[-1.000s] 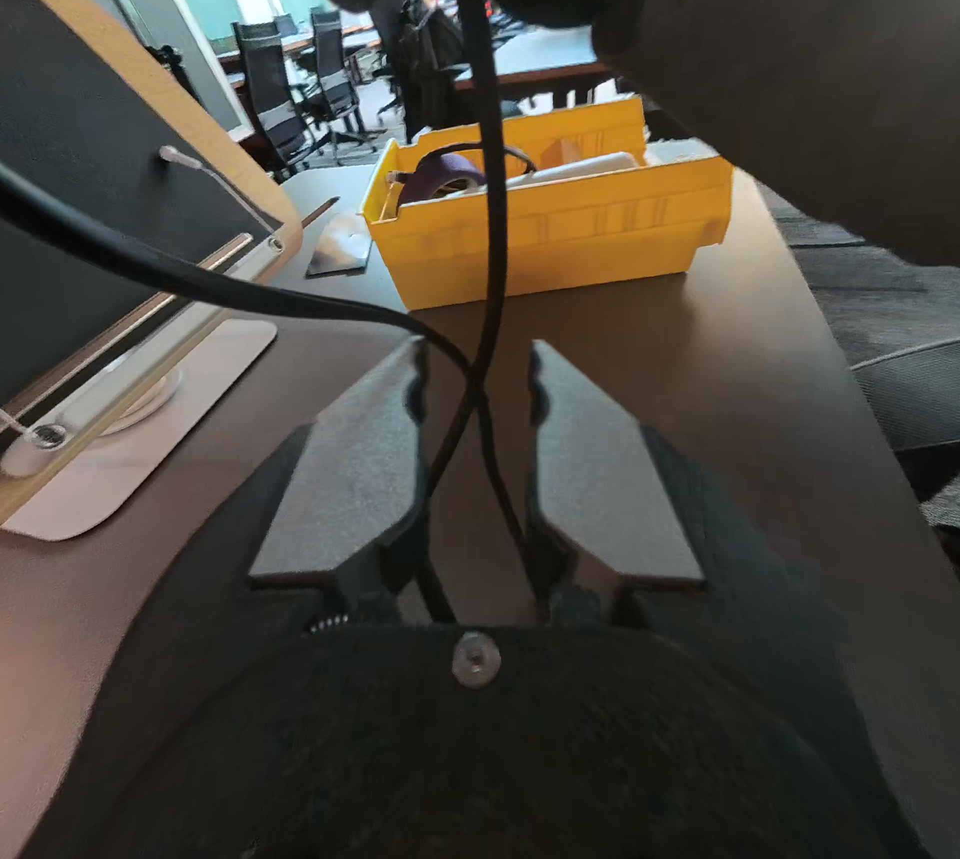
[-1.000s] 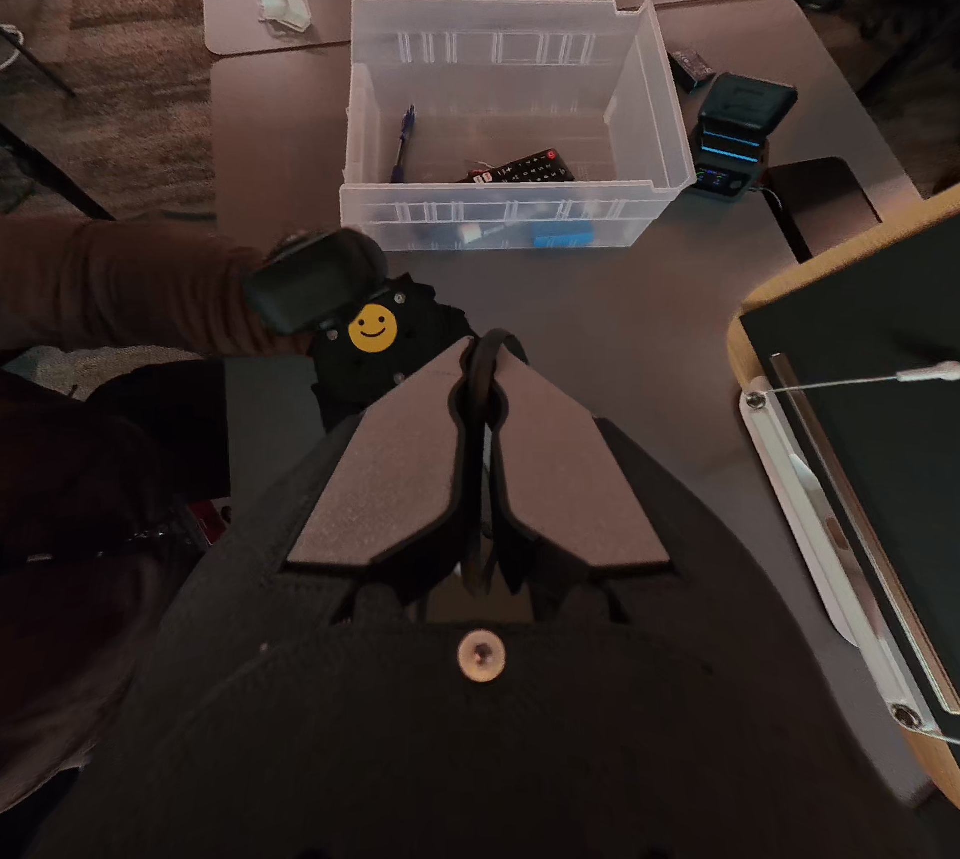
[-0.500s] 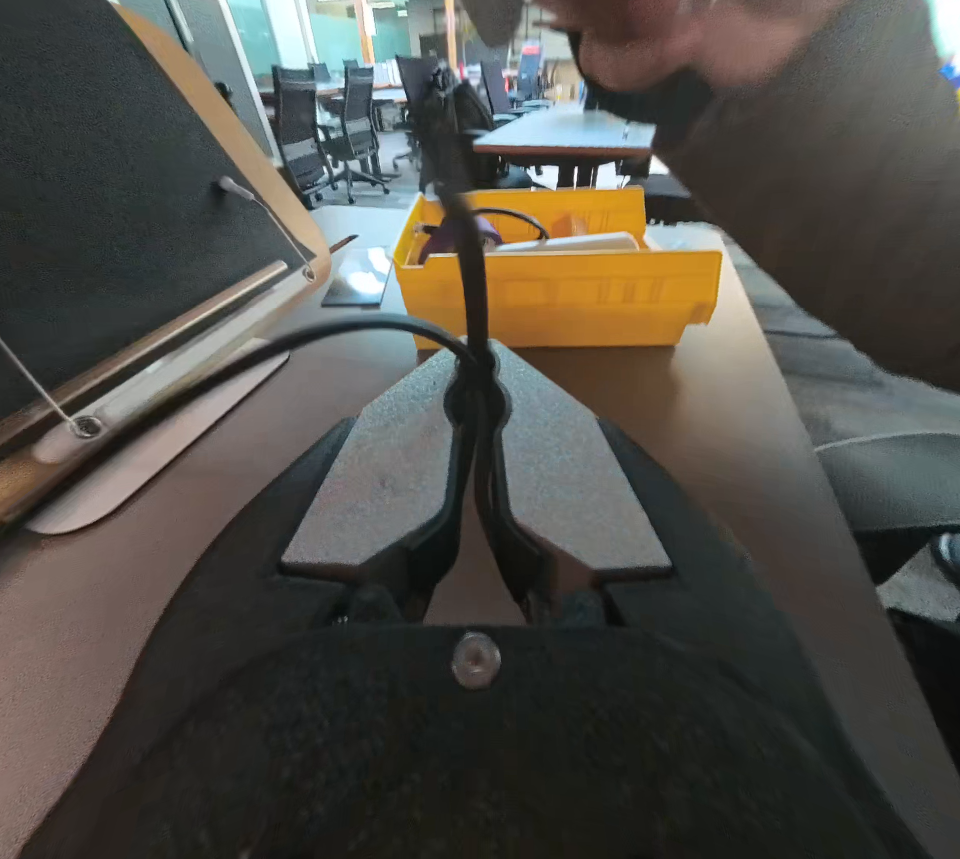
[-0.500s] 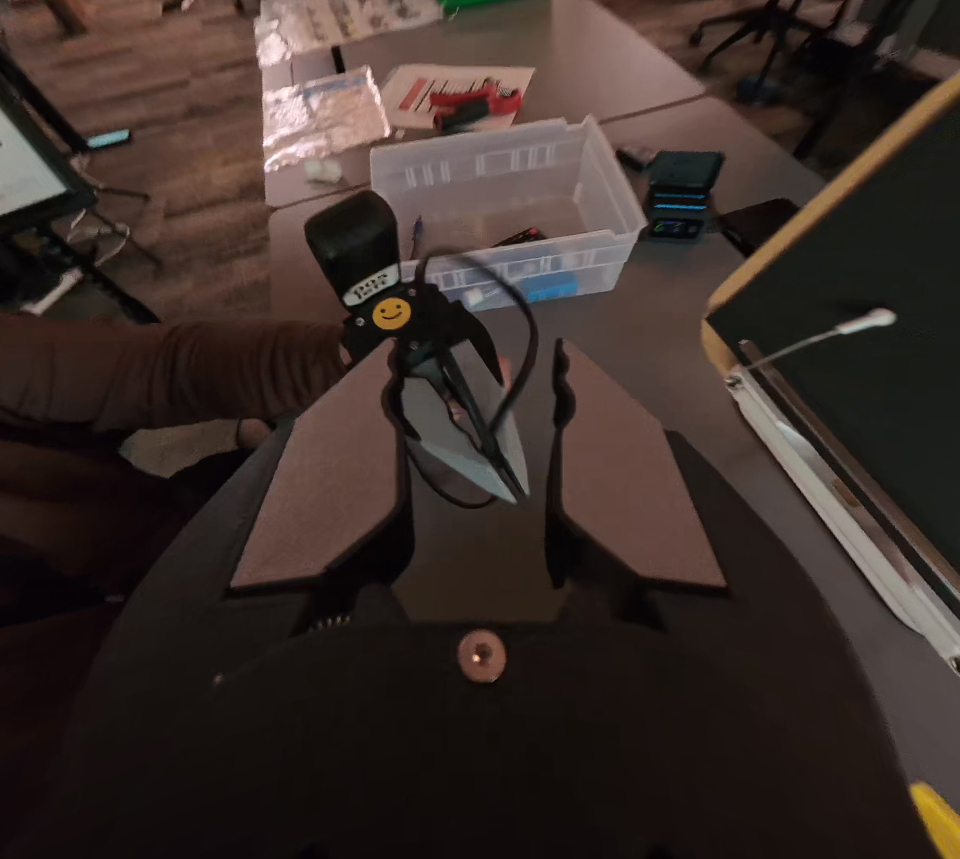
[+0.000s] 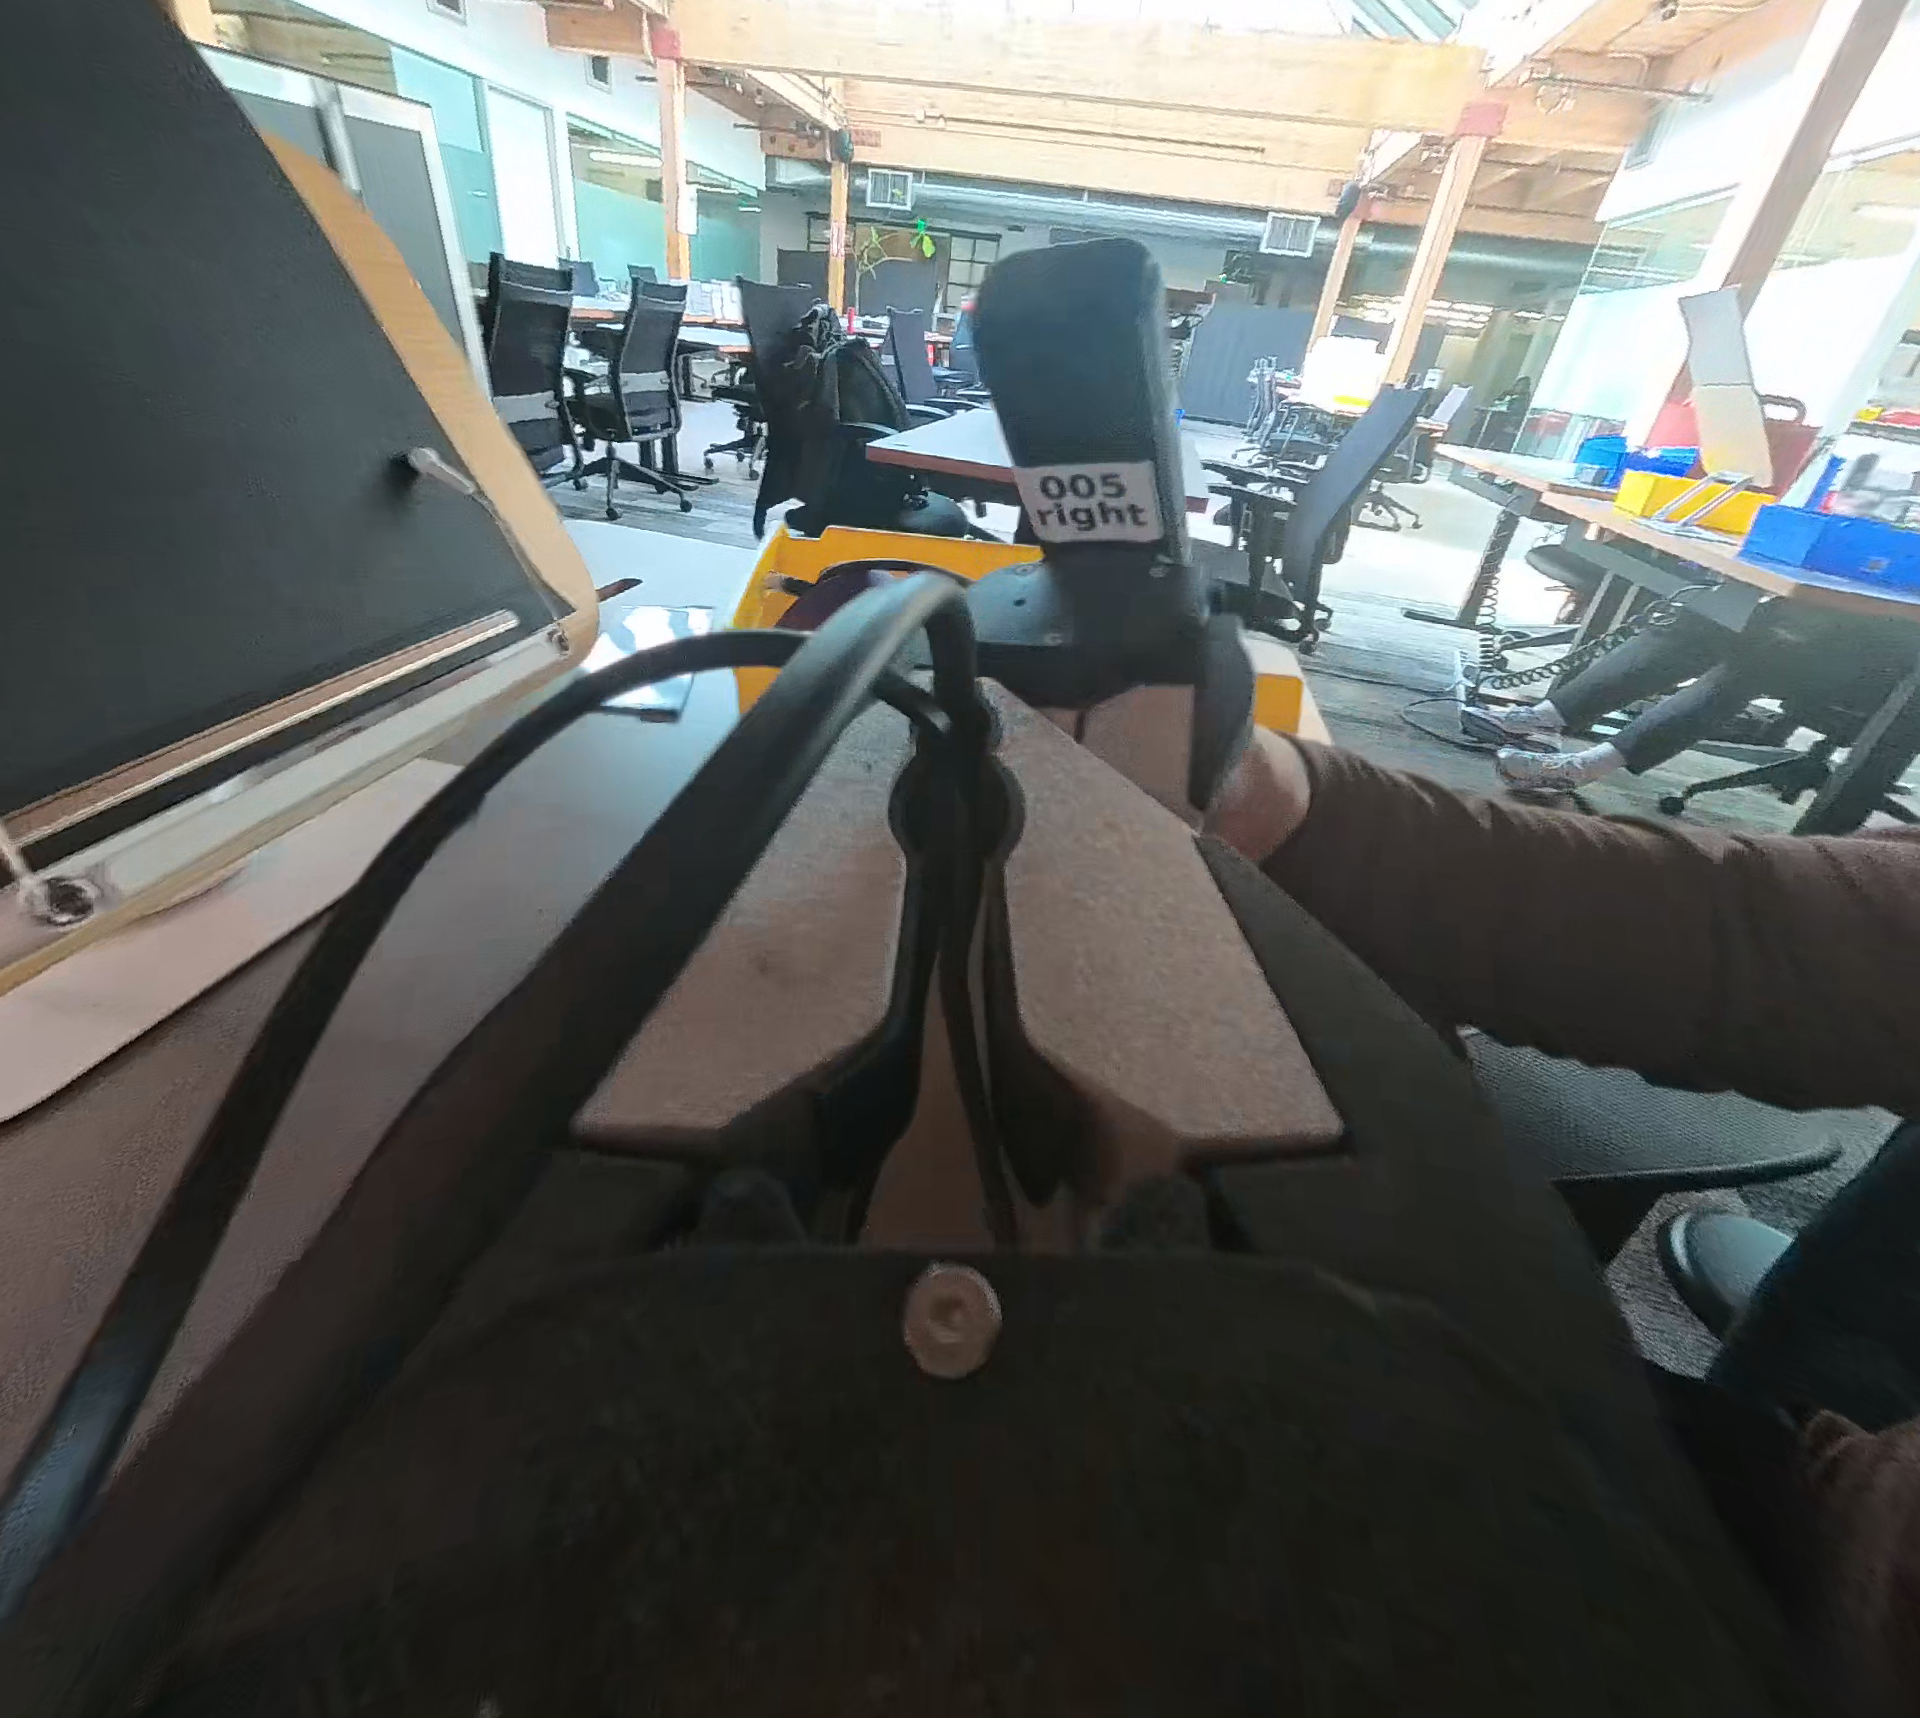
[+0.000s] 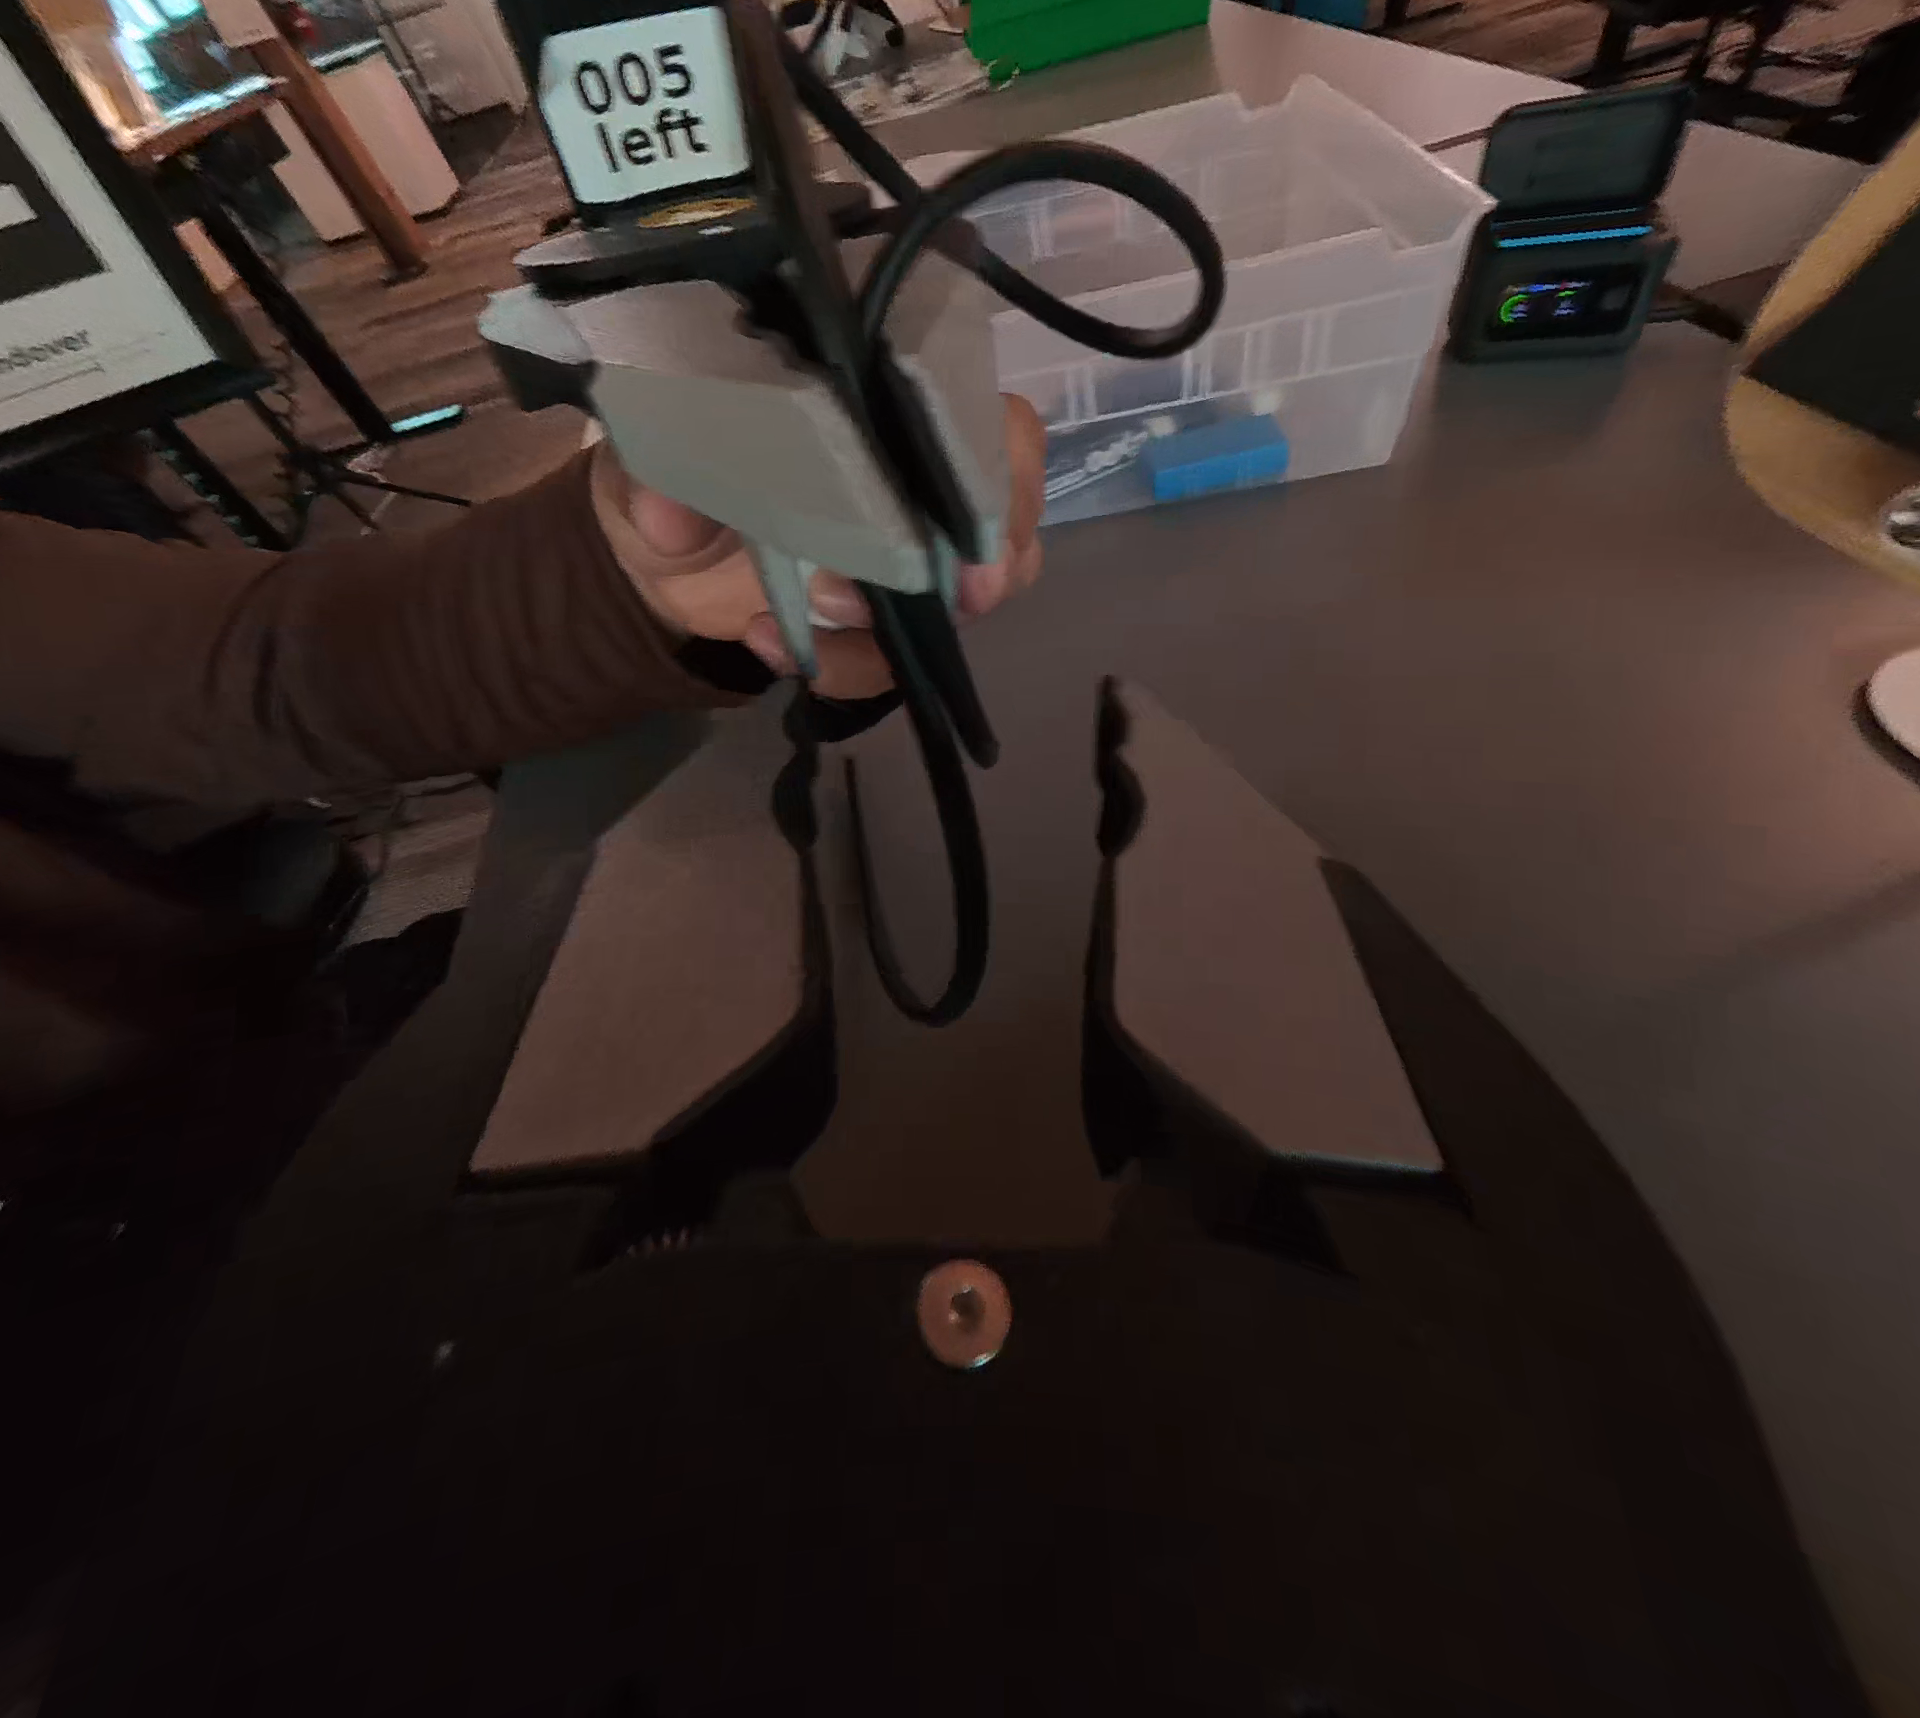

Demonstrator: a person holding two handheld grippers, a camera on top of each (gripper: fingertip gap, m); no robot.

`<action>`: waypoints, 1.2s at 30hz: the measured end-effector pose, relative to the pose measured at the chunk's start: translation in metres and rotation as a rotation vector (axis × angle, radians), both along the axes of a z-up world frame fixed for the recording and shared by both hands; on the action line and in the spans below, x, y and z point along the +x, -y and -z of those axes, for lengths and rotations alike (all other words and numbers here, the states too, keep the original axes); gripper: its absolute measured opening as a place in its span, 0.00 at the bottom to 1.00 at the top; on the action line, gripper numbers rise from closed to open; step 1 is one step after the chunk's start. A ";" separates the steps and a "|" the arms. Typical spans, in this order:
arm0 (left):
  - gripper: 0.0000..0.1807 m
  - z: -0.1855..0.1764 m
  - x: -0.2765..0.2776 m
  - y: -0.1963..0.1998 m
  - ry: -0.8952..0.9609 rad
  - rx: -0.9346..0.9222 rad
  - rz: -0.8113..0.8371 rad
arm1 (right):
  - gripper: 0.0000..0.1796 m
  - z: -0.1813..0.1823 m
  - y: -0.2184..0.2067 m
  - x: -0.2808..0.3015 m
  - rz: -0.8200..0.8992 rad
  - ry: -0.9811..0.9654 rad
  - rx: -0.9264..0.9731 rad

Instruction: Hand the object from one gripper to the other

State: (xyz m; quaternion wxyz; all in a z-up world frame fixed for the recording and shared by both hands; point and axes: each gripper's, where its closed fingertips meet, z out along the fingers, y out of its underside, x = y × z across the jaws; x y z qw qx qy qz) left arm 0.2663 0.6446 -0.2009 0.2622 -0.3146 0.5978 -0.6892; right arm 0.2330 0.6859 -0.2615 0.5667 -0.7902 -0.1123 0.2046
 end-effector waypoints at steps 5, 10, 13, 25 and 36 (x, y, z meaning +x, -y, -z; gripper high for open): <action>0.01 0.003 0.002 -0.012 -0.050 -0.064 0.012 | 0.01 -0.002 0.004 0.015 0.055 0.110 -0.027; 0.21 -0.002 -0.003 -0.011 -0.076 -0.141 0.072 | 0.01 -0.045 0.025 0.050 0.224 0.169 -0.050; 0.25 -0.002 -0.010 -0.005 -0.079 -0.146 0.127 | 0.00 -0.097 0.050 0.080 0.343 0.204 -0.029; 0.22 0.022 -0.014 0.015 -0.130 -0.022 0.195 | 0.01 -0.188 0.167 0.241 0.835 0.426 -0.091; 0.19 0.034 -0.011 0.019 -0.165 0.021 0.194 | 0.02 0.040 0.280 0.265 0.847 0.472 -1.004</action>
